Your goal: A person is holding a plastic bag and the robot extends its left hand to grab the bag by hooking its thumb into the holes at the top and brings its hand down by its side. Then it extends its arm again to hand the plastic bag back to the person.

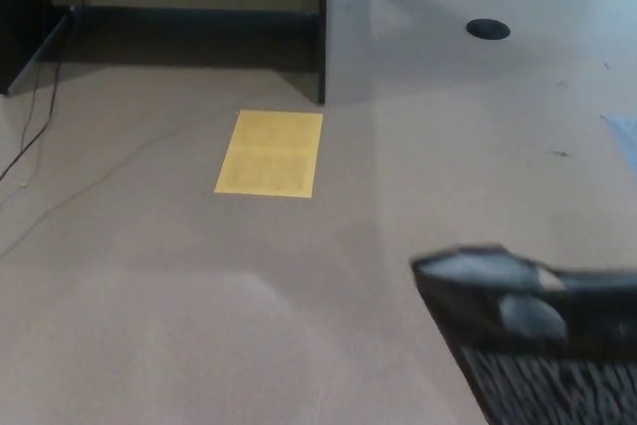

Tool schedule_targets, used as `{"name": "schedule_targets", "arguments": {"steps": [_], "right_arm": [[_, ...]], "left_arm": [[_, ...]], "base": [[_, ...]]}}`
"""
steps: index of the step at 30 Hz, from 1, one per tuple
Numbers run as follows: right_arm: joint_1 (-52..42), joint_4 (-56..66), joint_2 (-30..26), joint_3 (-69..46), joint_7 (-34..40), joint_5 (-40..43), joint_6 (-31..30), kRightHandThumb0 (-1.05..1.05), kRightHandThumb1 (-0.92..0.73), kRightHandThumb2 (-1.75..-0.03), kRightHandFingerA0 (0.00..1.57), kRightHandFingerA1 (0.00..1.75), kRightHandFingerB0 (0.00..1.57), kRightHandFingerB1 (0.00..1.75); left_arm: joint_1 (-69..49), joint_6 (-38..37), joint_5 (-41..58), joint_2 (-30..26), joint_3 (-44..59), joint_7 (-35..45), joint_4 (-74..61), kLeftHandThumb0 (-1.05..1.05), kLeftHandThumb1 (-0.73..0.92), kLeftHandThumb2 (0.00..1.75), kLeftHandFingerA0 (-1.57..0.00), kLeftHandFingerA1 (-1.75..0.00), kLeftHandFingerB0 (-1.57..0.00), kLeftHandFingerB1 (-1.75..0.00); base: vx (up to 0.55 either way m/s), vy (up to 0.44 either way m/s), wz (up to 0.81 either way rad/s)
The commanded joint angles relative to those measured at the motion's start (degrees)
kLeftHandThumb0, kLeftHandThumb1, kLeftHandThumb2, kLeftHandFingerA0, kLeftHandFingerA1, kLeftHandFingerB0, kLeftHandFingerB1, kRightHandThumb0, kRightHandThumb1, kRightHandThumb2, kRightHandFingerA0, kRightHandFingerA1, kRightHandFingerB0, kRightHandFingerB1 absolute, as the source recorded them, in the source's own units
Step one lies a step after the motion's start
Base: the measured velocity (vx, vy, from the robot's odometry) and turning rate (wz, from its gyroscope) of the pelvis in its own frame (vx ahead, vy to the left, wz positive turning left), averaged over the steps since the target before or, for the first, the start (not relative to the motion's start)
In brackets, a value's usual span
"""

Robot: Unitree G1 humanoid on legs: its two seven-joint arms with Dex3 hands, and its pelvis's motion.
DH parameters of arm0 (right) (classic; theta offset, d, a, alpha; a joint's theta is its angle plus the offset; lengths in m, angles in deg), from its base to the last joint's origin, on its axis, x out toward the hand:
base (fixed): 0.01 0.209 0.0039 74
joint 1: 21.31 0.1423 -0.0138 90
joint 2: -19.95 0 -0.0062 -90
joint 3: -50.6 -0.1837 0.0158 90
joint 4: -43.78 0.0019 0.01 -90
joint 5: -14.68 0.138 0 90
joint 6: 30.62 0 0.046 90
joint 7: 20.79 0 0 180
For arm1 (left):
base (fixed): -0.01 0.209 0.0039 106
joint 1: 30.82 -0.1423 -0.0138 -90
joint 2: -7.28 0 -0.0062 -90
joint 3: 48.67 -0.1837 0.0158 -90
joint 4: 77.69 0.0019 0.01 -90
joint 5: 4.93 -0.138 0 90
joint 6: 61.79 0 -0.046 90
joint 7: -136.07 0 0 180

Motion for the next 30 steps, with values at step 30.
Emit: {"name": "schedule_targets", "arguments": {"steps": [30], "right_arm": [[-4.3, -0.1, -1.8, 1.1, 1.5, 2.8, -0.6, -0.39, -0.82, -0.64, 0.48, 0.45, 0.35, 0.37]], "left_arm": [[33.4, 20.0, -8.5, 1.8, 1.3, -2.2, -87.9, -0.72, 0.46, 0.83, -0.13, -0.41, 0.0, -0.14]], "base": [[0.0, 0.0, 0.0]]}}
